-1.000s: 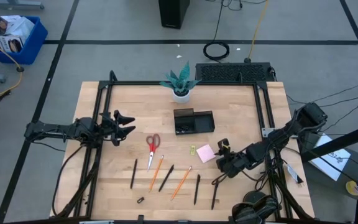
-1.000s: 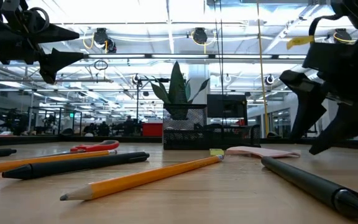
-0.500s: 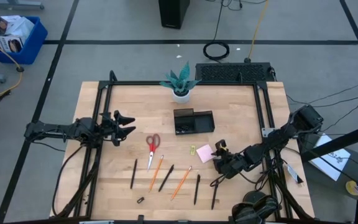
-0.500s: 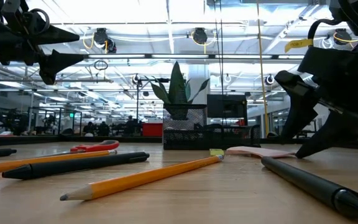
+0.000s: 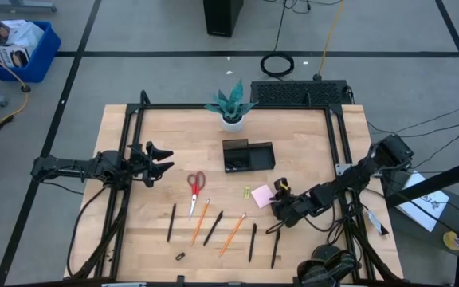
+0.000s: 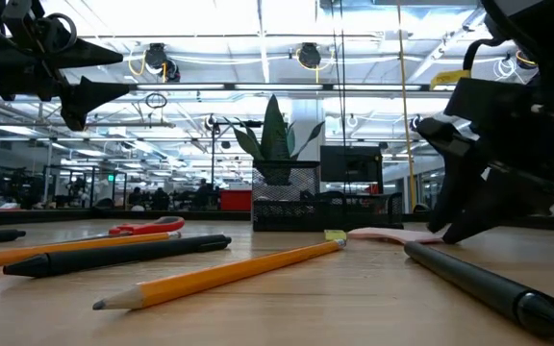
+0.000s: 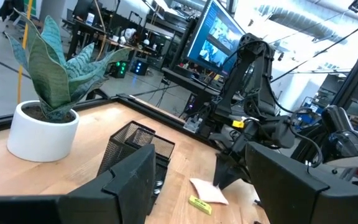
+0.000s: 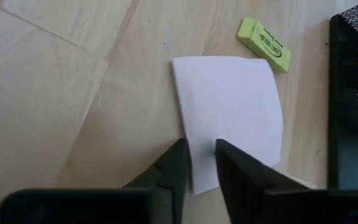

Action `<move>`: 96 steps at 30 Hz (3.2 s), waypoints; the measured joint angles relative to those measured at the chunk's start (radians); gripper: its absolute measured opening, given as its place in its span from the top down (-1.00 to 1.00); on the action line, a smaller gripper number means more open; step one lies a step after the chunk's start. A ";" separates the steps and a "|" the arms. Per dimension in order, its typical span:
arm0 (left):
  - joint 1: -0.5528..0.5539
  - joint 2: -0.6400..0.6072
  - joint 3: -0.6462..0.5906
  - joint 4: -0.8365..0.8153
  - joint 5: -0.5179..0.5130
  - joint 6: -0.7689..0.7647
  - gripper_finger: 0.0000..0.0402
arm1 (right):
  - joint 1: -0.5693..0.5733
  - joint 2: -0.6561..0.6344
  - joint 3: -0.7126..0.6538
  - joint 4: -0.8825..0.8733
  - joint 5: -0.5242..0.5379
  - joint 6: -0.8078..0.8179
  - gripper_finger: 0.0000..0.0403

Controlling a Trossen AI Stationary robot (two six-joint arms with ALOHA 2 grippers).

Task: Pick and place office supplies into organizer
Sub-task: Put the pink sticky notes into the black desk organizer

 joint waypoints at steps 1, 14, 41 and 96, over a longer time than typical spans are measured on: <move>0.000 0.000 0.000 0.000 0.000 0.000 -0.27 | -0.001 0.007 0.000 0.007 -0.005 0.008 0.73; 0.000 0.000 0.000 0.000 -0.007 -0.003 -0.27 | 0.014 0.029 -0.005 0.148 0.072 0.027 0.99; 0.000 0.000 0.000 -0.031 -0.051 -0.013 -0.27 | 0.130 0.026 -0.001 0.284 0.424 -0.037 1.00; 0.000 0.000 0.000 -0.029 -0.052 -0.048 -0.27 | -0.270 -0.074 0.001 0.167 0.441 -0.163 1.00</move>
